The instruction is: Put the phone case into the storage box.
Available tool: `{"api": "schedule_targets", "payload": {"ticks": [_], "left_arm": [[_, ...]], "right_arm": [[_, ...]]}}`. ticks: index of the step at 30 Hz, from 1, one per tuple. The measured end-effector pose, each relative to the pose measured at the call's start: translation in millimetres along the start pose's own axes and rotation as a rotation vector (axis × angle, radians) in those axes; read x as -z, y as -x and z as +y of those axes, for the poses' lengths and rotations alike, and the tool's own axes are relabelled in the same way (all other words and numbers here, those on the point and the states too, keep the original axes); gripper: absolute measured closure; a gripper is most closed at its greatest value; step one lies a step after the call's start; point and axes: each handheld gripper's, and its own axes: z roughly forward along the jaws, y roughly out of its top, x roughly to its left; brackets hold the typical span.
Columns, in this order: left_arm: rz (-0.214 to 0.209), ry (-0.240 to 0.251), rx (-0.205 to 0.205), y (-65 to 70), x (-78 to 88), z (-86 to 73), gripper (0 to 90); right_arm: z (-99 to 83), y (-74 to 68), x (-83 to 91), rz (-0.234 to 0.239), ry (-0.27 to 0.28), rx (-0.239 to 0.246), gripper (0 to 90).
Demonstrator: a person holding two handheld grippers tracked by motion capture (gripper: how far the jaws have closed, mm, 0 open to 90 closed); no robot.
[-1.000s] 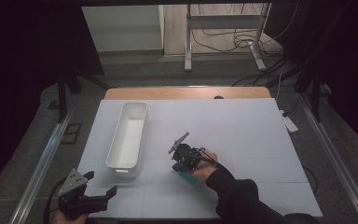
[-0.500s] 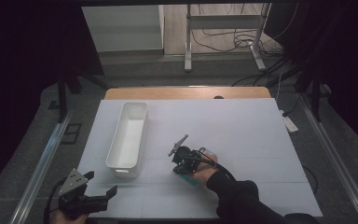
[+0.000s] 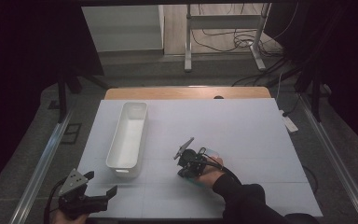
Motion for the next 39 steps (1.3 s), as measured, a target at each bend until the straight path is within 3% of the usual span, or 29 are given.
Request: {"api": "schedule_targets", "payload": {"ticks": [6, 39], "left_arm": [[0.0, 0.0, -0.001, 0.2, 0.0, 0.1, 3.1], [0.004, -0.004, -0.003, 0.7, -0.4, 0.4, 3.4]], "right_arm": [[-6.6, 0.2, 3.9, 0.001, -0.01, 0.003, 89.5], [-50.2, 16.7, 31.9, -0.018, -0.018, -0.084, 89.5]]}}
